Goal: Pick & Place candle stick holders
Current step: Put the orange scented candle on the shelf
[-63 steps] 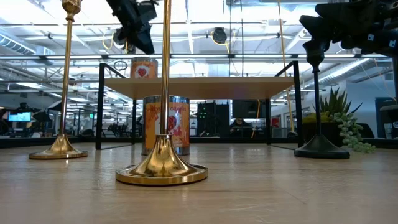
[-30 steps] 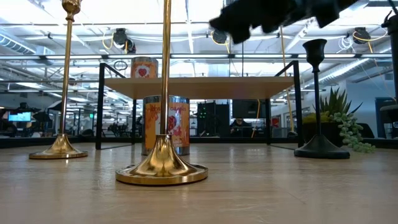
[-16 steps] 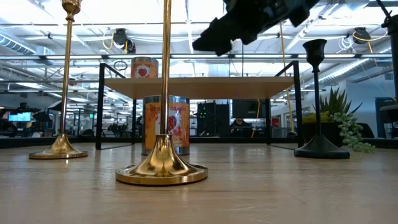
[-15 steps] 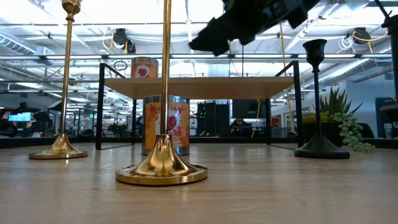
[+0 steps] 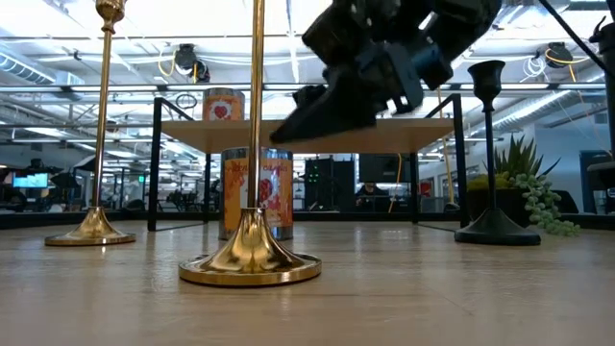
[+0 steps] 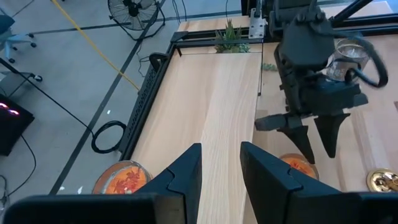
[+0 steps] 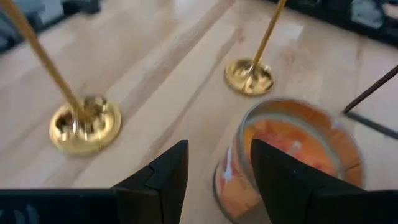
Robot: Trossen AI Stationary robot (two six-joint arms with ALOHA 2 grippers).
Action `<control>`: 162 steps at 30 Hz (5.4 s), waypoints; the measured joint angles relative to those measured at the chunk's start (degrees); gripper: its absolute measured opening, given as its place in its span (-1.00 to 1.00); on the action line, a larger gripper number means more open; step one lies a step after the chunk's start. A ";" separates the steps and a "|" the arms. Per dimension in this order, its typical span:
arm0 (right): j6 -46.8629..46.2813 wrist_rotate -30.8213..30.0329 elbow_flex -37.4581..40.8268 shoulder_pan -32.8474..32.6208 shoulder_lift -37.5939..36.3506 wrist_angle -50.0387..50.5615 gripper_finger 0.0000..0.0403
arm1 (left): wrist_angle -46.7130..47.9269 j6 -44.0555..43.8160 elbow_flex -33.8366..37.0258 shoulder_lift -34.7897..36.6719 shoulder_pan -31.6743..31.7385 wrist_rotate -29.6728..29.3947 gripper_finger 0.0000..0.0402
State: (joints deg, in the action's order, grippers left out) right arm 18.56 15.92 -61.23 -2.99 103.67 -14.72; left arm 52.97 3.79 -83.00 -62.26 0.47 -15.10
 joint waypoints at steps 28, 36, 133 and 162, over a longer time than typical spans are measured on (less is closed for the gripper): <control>12.72 -3.74 -0.04 -1.12 1.09 3.32 -0.96 | 1.31 -0.07 0.00 0.00 0.01 0.09 -0.41; 5.83 -3.89 0.22 -3.89 -2.27 5.09 -0.97 | 1.30 -0.25 0.00 0.00 0.02 0.20 -0.41; 1.60 -2.49 -10.93 24.20 -22.92 25.16 -0.20 | 2.65 -1.29 0.02 0.02 0.00 0.05 -0.41; -5.89 -12.09 7.37 25.04 -25.13 6.19 0.31 | 3.55 -1.42 0.02 0.01 0.02 0.14 -0.41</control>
State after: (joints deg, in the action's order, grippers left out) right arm 12.67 3.83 -53.87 22.05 78.53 -8.53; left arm 56.52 2.37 -82.98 -62.25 0.49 -14.96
